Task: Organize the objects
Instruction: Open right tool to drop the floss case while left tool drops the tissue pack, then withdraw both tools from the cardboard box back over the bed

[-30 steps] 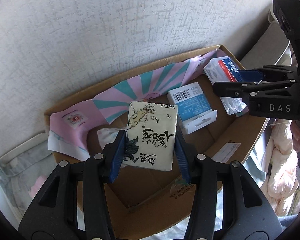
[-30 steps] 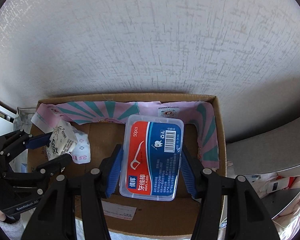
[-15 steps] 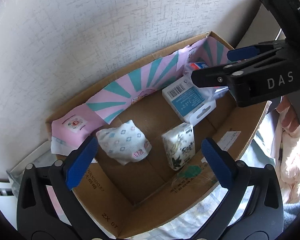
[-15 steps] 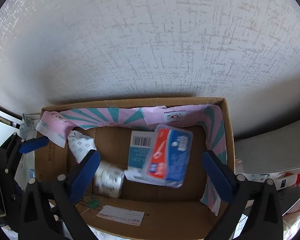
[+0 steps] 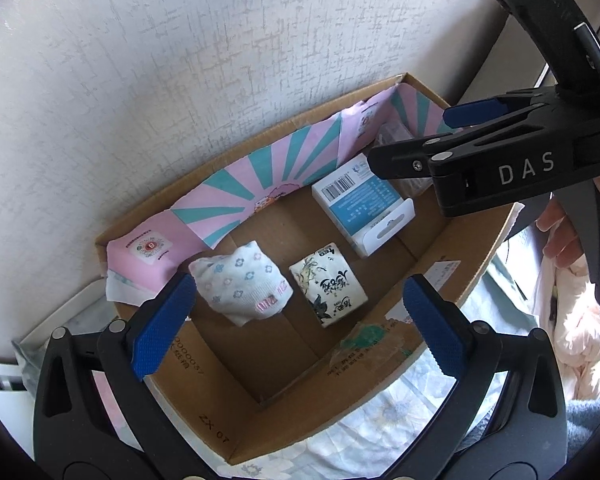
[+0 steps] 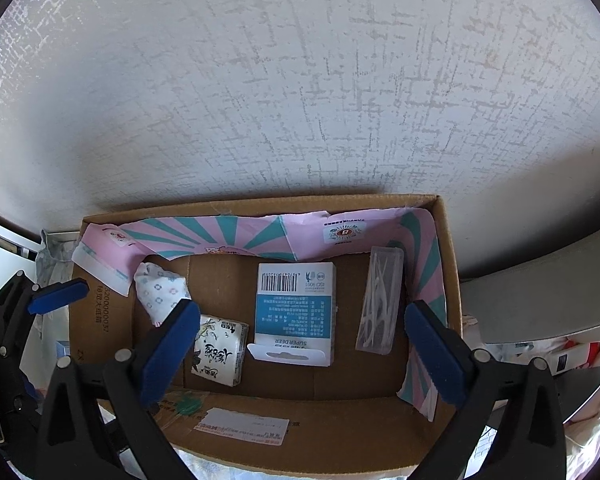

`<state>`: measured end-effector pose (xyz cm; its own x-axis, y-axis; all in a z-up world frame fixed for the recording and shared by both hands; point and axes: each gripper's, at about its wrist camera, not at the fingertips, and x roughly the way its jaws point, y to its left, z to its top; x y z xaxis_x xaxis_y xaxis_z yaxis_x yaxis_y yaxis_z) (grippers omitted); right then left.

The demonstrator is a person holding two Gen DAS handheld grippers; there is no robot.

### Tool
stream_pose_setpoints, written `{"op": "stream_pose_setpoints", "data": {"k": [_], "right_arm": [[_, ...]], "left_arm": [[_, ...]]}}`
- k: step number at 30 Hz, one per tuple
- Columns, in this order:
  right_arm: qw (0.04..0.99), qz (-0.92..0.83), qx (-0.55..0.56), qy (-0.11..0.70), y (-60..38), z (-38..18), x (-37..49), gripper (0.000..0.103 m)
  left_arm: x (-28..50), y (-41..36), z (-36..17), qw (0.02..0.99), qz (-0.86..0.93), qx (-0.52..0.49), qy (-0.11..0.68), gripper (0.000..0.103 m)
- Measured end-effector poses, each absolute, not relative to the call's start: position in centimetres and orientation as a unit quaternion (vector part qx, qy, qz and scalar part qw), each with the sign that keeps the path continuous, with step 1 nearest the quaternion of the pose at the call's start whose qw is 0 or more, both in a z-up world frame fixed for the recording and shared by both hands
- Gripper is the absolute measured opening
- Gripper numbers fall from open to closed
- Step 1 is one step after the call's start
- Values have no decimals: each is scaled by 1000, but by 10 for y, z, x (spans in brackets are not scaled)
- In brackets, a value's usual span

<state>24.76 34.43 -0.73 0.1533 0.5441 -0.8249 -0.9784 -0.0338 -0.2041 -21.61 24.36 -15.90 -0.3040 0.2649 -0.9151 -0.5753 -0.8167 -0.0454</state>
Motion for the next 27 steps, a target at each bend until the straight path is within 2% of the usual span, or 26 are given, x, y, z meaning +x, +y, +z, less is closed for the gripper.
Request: {"op": "stream_pose_setpoints", "data": {"k": [20, 27], "right_arm": [[638, 624, -379, 245, 308, 31, 227, 102], [643, 644, -370, 187, 277, 53, 202, 102]], "left_arm": [[-197, 213, -98, 248, 832, -480, 129, 103], [-177, 193, -67, 212, 863, -442, 118, 103]]}}
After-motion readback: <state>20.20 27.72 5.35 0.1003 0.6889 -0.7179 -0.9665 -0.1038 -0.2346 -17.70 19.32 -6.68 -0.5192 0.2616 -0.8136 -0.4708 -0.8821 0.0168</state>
